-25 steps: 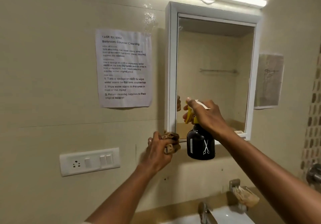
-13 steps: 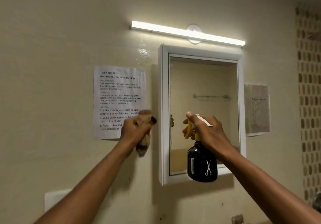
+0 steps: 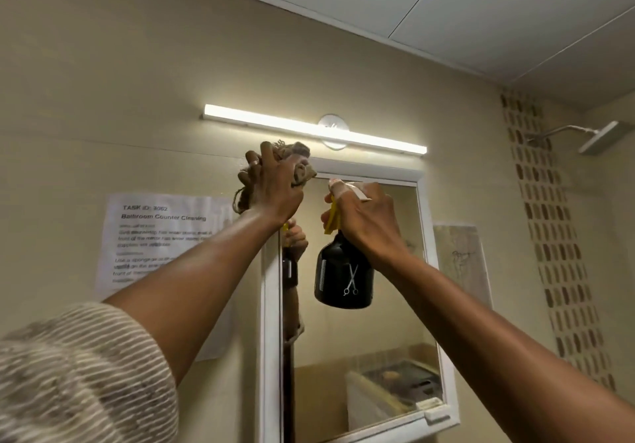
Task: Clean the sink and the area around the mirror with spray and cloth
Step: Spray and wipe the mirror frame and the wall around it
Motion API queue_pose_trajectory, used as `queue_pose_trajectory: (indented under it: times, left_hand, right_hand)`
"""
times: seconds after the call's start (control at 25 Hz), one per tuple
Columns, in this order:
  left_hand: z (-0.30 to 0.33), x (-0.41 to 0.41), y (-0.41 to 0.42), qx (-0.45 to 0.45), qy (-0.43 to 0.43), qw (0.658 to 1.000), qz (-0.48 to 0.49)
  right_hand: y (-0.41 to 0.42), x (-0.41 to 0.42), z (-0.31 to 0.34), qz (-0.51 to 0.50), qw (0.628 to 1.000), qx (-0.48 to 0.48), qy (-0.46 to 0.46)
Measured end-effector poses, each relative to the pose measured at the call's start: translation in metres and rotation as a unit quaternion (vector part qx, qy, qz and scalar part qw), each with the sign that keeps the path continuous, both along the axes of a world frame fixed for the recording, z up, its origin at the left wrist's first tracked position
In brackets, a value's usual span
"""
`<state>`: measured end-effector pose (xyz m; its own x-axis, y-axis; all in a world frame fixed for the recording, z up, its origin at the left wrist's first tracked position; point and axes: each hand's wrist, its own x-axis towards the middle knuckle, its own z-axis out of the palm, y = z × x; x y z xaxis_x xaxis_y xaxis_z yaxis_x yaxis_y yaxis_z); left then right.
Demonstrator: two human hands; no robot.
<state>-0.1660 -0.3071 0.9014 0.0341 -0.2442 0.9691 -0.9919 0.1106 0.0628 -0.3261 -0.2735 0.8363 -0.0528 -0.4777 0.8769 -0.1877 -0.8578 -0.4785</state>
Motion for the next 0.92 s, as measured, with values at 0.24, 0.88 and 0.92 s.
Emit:
queue_pose_trajectory:
  times: [0.24, 0.88, 0.92]
  left_hand:
    - [0.013, -0.007, -0.024, -0.077, -0.021, 0.996, 0.043]
    - [0.034, -0.121, -0.089, -0.006, -0.095, 0.995, -0.014]
    - [0.036, -0.133, -0.098, -0.003, -0.096, 0.995, -0.015]
  right_hand:
    - [-0.042, -0.062, 0.009, -0.027, 0.998, 0.047, -0.035]
    - [-0.088, -0.165, 0.014, -0.075, 0.990, 0.084, -0.088]
    - [-0.089, -0.175, 0.013, -0.083, 0.990, 0.077, -0.084]
